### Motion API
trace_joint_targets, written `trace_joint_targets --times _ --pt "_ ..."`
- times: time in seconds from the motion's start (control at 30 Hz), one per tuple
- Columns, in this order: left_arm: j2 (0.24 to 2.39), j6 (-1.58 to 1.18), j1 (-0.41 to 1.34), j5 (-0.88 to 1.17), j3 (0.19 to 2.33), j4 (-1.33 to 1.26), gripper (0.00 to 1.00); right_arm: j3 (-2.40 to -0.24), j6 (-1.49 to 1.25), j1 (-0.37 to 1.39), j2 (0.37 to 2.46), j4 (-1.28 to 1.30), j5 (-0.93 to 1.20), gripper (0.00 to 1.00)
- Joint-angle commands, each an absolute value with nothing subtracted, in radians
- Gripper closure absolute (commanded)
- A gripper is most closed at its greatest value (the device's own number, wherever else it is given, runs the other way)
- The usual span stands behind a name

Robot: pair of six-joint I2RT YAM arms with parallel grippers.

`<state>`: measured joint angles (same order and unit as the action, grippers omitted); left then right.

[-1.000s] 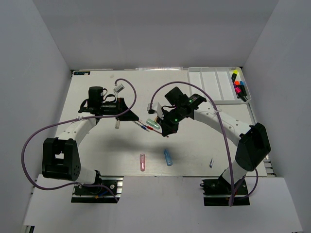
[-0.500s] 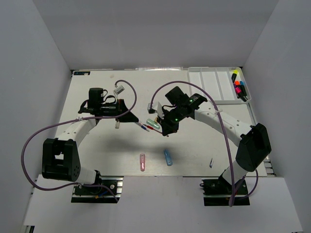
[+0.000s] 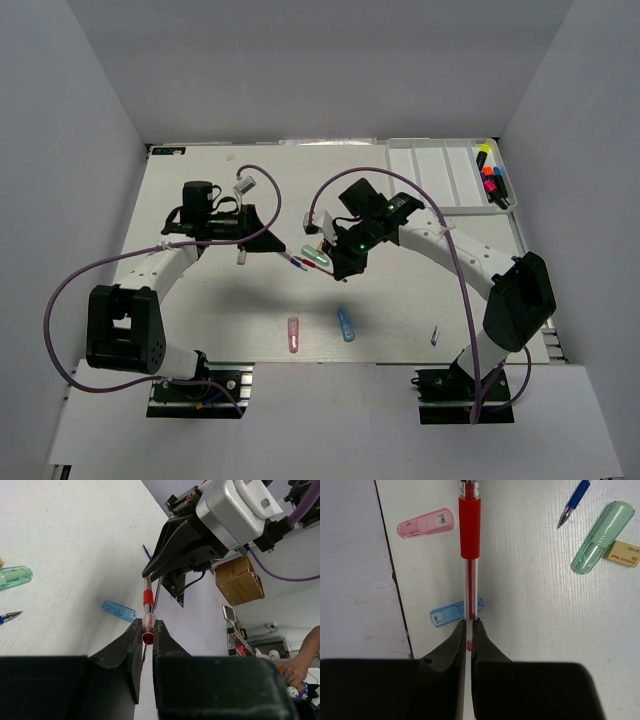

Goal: Sort the stationery into containers
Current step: Cap the pen

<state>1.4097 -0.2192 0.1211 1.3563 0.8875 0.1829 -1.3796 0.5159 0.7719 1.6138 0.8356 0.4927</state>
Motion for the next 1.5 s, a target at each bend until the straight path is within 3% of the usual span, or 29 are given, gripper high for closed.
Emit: trace_joint_targets --times 0.0,1.47 --pt "1.364 -0.227 0.126 1.404 0.873 0.152 1.00 -1.417 0.515 0.772 1.621 0.818 0.506 1.00" --pt "1.384 -0.186 0.135 1.362 0.891 0.193 1.00 -1.394 0.514 0.773 1.597 0.830 0.518 1.00"
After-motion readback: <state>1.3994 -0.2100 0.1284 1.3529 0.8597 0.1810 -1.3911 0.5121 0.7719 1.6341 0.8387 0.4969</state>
